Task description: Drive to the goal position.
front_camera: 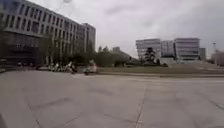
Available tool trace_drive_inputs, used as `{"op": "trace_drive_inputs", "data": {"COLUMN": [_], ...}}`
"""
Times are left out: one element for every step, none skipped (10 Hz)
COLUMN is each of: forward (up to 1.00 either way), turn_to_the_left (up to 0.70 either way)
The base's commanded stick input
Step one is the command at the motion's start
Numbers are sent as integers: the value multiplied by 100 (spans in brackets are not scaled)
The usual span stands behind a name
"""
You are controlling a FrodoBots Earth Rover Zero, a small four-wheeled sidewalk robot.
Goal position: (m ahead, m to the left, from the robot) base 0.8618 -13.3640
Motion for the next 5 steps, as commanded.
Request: {"op": "trace_drive_inputs", "data": {"forward": [70,70,70,70,70], "turn_to_the_left": [-34,-34,-34,-34,-34]}}
